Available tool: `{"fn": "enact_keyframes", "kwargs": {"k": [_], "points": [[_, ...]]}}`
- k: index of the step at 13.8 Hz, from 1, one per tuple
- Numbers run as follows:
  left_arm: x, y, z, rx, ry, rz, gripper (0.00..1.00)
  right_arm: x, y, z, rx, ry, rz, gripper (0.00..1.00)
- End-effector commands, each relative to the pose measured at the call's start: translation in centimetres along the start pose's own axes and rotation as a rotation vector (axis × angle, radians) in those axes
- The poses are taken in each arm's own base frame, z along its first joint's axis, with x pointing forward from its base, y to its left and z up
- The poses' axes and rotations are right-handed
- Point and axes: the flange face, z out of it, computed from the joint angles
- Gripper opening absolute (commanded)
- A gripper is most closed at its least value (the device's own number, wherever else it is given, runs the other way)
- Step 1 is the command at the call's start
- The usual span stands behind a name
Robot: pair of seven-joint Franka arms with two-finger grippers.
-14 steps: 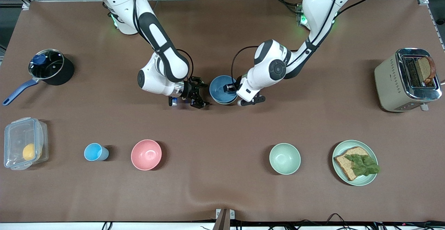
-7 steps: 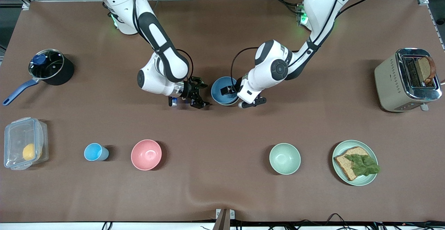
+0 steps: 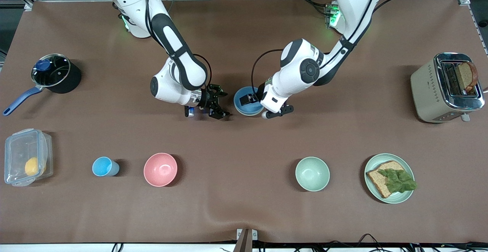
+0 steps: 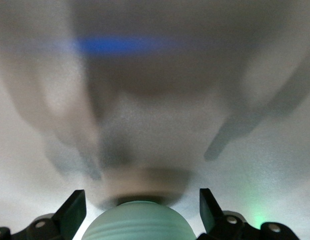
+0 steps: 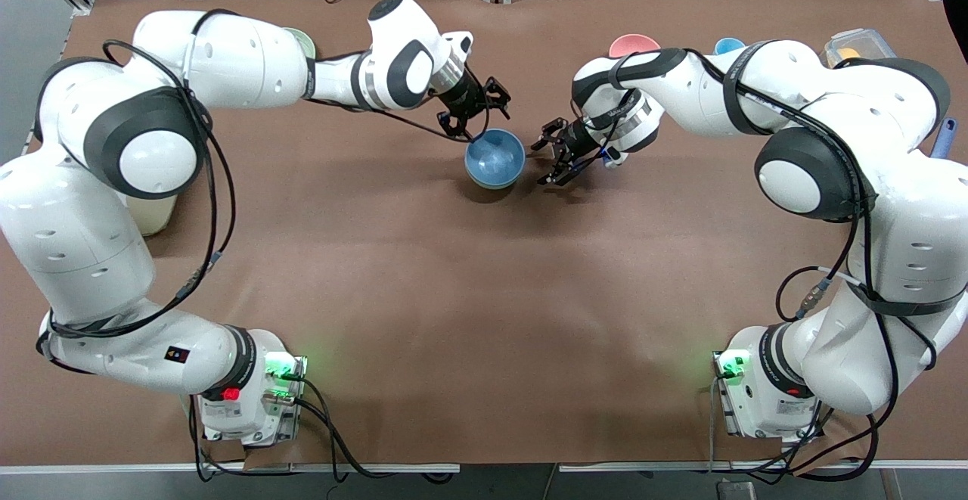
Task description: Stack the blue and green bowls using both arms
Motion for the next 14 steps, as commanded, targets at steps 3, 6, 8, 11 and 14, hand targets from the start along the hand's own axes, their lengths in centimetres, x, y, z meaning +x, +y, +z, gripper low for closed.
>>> {"fn": "enact_keyframes", "kwargs": {"k": [3, 6, 8, 11, 14], "points": [[3.9, -0.1, -7.1, -0.003, 0.120, -0.028, 1.00, 1.2, 1.1, -1.6, -0.014, 0.008, -0.021, 1.00], [7.8, -0.6, -12.4, 0.037, 0.210, -0.005, 1.00, 3.1, 0.3, -3.9, -0.132, -0.019, -0.078, 1.00], [10.0, -0.5, -17.0, 0.142, 0.215, 0.028, 1.00, 5.0, -0.4, -7.2, -0.236, -0.035, -0.125, 1.00], [11.7, -1.5, -22.8, 0.320, 0.246, 0.060, 1.00, 9.3, -1.5, -14.0, -0.458, 0.005, -0.284, 1.00], [11.4, -3.2, -28.0, 0.483, 0.351, 0.100, 1.00, 13.2, -1.7, -21.5, -0.542, -0.025, -0.512, 1.00]]}}
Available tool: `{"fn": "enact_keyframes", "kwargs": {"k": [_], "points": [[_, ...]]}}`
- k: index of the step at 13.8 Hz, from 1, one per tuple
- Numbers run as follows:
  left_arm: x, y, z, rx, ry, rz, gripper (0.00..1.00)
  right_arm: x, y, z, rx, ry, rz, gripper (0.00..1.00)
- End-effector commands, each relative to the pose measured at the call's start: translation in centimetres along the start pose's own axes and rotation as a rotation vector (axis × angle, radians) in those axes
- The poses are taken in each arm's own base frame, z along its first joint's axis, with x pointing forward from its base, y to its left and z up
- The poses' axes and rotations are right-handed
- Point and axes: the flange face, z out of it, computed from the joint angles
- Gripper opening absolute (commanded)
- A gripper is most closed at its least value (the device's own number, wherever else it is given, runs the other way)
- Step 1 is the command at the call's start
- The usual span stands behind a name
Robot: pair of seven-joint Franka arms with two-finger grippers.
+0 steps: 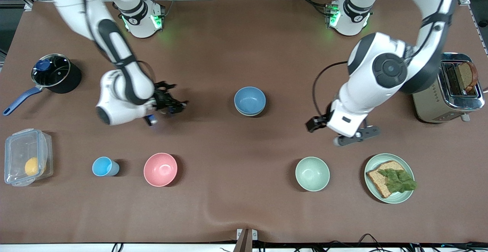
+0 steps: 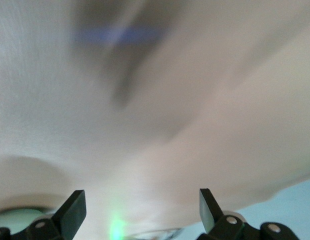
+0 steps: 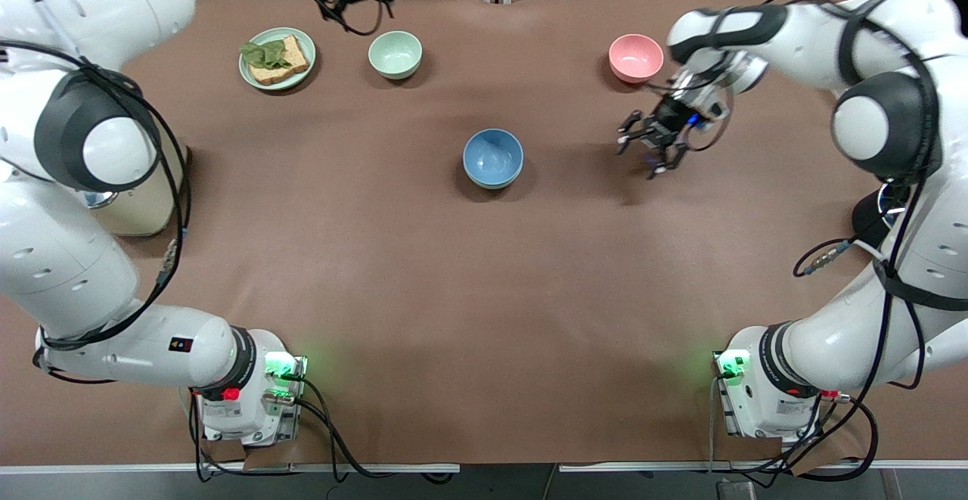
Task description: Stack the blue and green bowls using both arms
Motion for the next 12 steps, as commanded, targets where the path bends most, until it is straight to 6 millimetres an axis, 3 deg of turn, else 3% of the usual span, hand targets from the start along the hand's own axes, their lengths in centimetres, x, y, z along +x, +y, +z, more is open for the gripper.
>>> {"fn": "enact_keyframes", "kwargs": {"k": [1, 3, 5, 8, 10, 12], "points": [[0.7, -3.4, -3.7, 0.096, 0.068, 0.004, 1.00, 1.8, 4.2, -5.1, -0.071, 0.051, -0.218, 1.00], [0.9, -5.8, -5.6, 0.121, 0.044, 0.045, 1.00, 3.5, 6.9, -8.4, -0.097, 0.095, -0.366, 1.00], [0.9, -9.1, -7.3, 0.136, -0.024, 0.096, 1.00, 4.1, 8.4, -12.8, -0.137, 0.120, -0.409, 1.00], [1.0, -14.4, -10.7, 0.111, -0.096, 0.193, 1.00, -0.9, 7.6, -20.3, -0.181, 0.110, -0.462, 1.00], [0.7, -16.6, -13.0, 0.107, -0.075, 0.196, 1.00, -4.7, 6.8, -24.6, -0.190, 0.178, -0.510, 1.00], [-0.3, -17.2, -14.7, 0.063, -0.092, 0.174, 1.00, -8.0, 5.7, -27.8, -0.260, 0.285, -0.575, 1.00]]}}
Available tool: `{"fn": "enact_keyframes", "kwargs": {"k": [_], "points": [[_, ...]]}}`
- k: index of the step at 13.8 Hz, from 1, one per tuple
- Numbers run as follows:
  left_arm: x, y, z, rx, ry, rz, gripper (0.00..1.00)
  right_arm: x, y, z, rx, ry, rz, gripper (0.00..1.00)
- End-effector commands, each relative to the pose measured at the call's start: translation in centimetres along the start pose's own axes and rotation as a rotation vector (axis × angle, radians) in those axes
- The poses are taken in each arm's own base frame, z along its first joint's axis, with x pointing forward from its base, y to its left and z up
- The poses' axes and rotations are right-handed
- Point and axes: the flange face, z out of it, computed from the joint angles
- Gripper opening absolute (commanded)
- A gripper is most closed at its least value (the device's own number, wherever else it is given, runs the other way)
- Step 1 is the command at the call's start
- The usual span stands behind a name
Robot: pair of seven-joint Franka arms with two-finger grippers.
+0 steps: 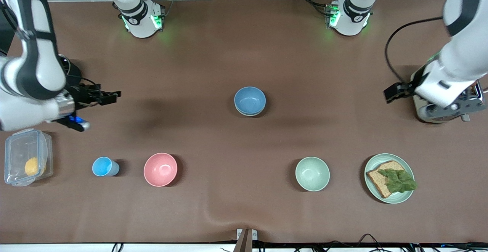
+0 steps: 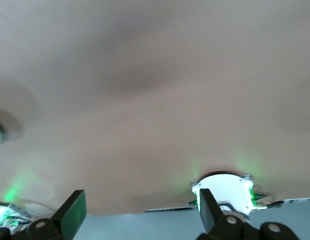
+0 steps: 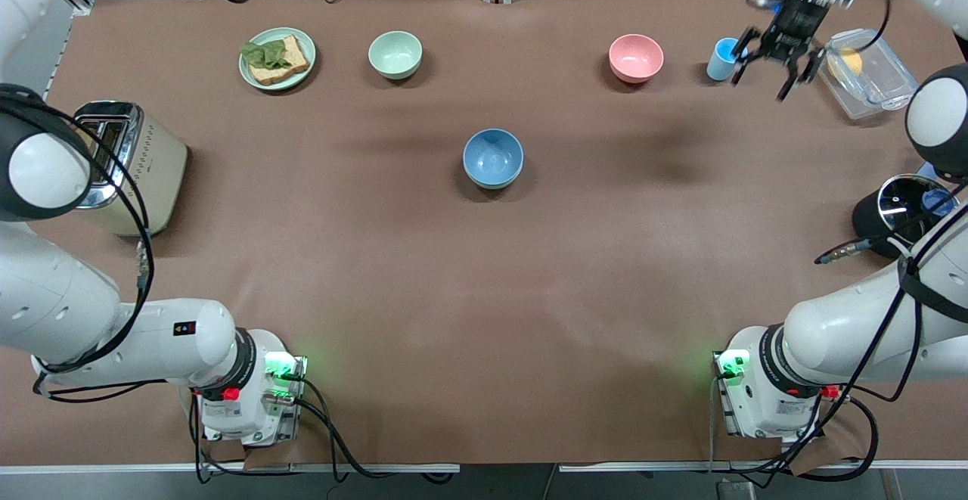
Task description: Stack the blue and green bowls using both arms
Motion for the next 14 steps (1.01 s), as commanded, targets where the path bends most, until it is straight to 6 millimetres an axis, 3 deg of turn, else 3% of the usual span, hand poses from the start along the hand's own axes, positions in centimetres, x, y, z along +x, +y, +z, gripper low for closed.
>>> {"fn": "enact_keyframes", "kwargs": {"k": [1, 4, 7, 9, 11, 14], "points": [[-2.7, -0.3, -2.4, -0.054, -0.008, 0.001, 1.00, -2.4, -3.0, -4.6, -0.135, 0.113, -0.072, 1.00], [-3.9, 0.2, -3.2, -0.086, -0.019, 0.017, 1.00, -5.3, -5.7, -9.2, -0.144, 0.243, -0.124, 1.00], [-4.4, 0.2, -4.3, -0.103, 0.001, 0.073, 1.00, -6.1, -6.5, -12.2, -0.152, 0.368, -0.196, 1.00], [-4.0, -0.4, -4.0, -0.095, 0.004, 0.135, 1.00, -5.9, -5.5, -13.7, -0.191, 0.416, -0.360, 1.00], [-3.9, -1.1, -4.2, -0.088, 0.012, 0.222, 1.00, -5.6, -4.0, -14.3, -0.186, 0.426, -0.369, 1.00], [-3.6, -1.9, -4.9, -0.087, 0.029, 0.236, 1.00, -9.0, -2.8, -16.8, -0.161, 0.505, -0.369, 1.00]]}}
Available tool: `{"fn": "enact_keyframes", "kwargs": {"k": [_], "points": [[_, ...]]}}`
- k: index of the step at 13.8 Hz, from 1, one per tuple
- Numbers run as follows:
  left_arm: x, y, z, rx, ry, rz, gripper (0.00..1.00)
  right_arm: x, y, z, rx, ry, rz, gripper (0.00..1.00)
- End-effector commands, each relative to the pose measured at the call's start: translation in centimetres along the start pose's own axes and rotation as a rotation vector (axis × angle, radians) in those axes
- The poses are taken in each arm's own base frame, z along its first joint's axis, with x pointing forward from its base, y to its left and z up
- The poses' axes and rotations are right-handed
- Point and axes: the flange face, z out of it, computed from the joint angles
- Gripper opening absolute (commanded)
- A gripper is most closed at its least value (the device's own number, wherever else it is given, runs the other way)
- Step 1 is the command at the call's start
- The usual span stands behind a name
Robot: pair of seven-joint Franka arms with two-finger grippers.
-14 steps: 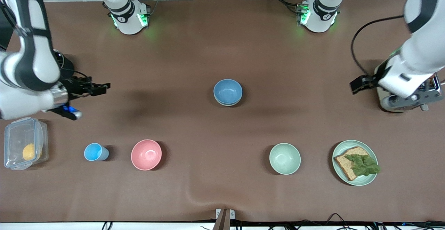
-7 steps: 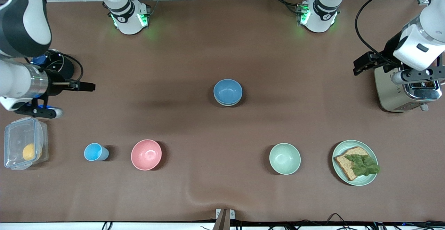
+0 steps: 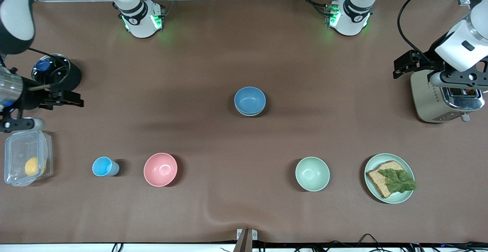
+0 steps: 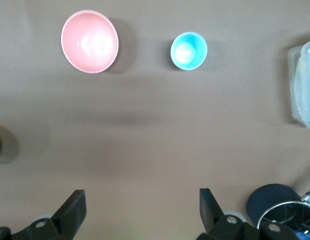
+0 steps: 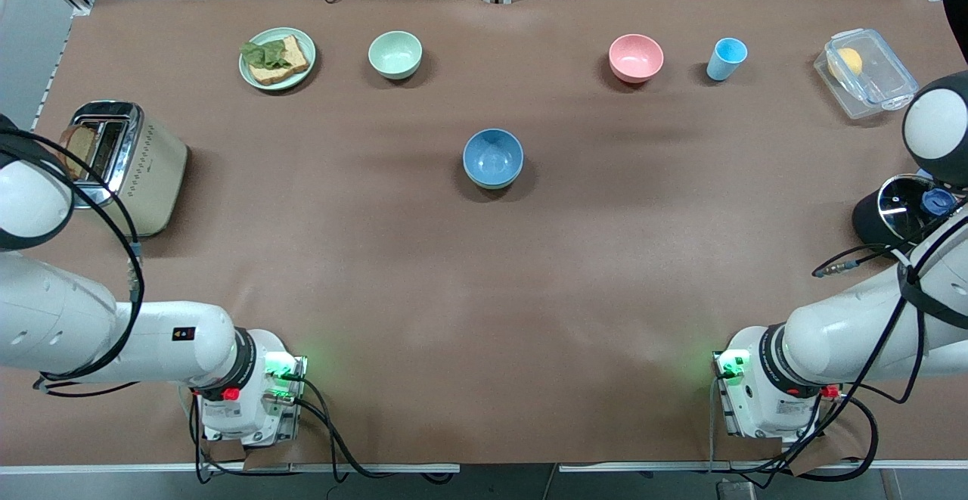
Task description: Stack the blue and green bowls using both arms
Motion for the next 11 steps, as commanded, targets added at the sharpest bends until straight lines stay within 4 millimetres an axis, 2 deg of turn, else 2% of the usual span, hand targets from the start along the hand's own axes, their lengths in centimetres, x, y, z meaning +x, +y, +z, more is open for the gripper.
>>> {"fn": "enact_keyframes", "kwargs": {"k": [1, 4, 6, 11], "points": [[-0.4, -0.3, -2.1, -0.003, 0.039, 0.028, 1.00, -2.4, 0.2, -3.1, -0.012, 0.059, -0.014, 1.00], [-1.2, 0.0, -2.7, -0.015, 0.010, 0.034, 1.00, -3.3, -0.4, -3.8, -0.018, 0.144, -0.022, 1.00], [-1.6, 0.6, -2.5, -0.014, -0.015, 0.039, 1.00, -4.5, -0.4, -3.0, -0.021, 0.194, -0.022, 1.00], [-1.7, 0.9, -2.4, -0.012, -0.023, 0.044, 1.00, -4.3, -0.3, -2.7, -0.039, 0.212, -0.067, 1.00]]}}
